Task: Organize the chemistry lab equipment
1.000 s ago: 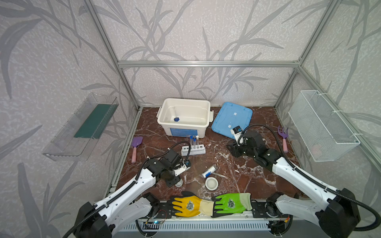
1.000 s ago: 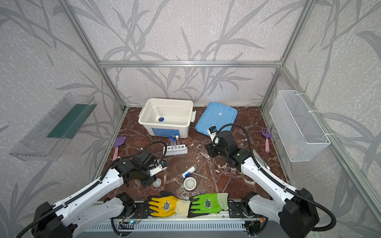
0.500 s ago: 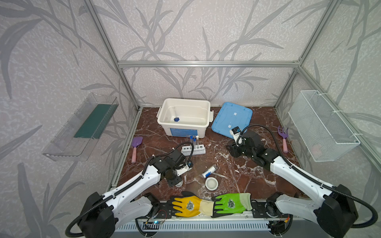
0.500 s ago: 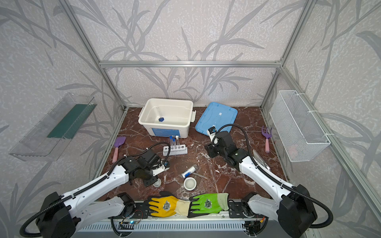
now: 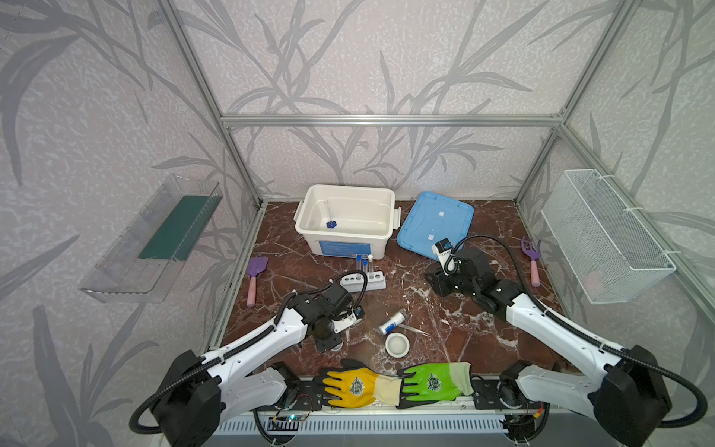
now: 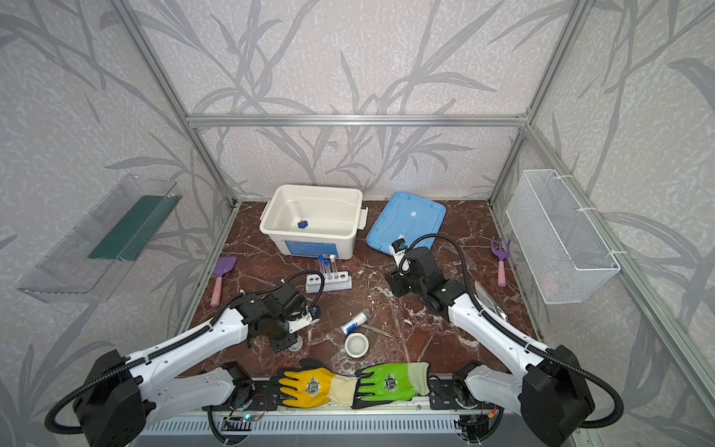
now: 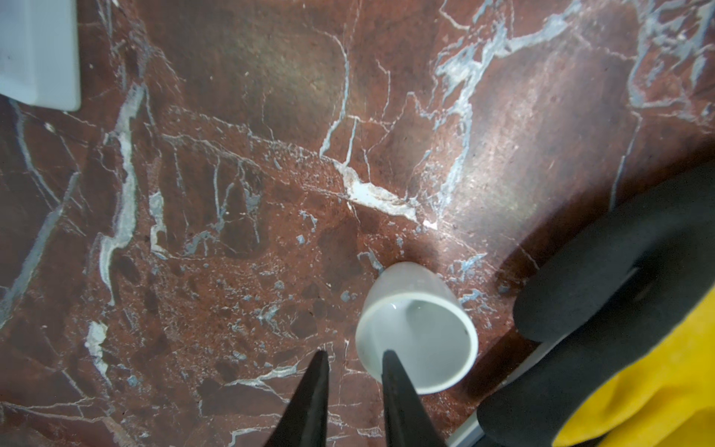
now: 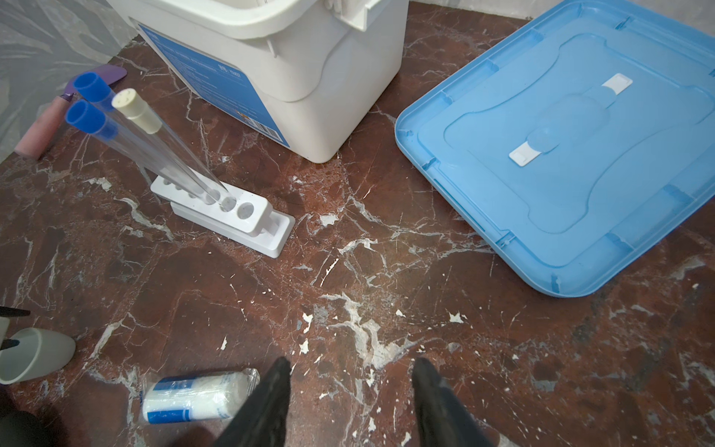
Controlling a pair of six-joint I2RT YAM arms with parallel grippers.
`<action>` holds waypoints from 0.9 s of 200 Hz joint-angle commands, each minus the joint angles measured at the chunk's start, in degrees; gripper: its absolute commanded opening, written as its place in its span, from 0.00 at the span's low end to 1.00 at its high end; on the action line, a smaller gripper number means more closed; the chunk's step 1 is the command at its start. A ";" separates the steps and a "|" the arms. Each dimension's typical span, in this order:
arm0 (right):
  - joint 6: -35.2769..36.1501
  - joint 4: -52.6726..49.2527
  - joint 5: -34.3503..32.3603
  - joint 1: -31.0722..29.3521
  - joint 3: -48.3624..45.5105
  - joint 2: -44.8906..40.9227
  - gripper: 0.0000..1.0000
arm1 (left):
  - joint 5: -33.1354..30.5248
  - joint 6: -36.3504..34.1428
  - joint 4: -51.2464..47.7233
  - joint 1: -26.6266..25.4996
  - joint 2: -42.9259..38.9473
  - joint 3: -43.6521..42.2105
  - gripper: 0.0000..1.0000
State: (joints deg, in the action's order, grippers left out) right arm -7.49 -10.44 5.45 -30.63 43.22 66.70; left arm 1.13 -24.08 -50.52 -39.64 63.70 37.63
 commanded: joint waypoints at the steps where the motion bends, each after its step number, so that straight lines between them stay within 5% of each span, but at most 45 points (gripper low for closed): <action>1: -0.42 1.54 0.17 0.49 -0.67 -0.35 0.52 | -1.14 -1.56 -0.43 -0.23 0.68 -0.36 0.26; 180: -0.74 2.62 1.14 1.56 -1.23 0.01 0.51 | 0.11 -1.15 1.13 -1.37 3.52 -0.45 0.21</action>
State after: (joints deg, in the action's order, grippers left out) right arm -7.92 -8.99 6.02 -29.34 42.24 66.70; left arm 0.51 -24.43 -48.77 -40.58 66.61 37.63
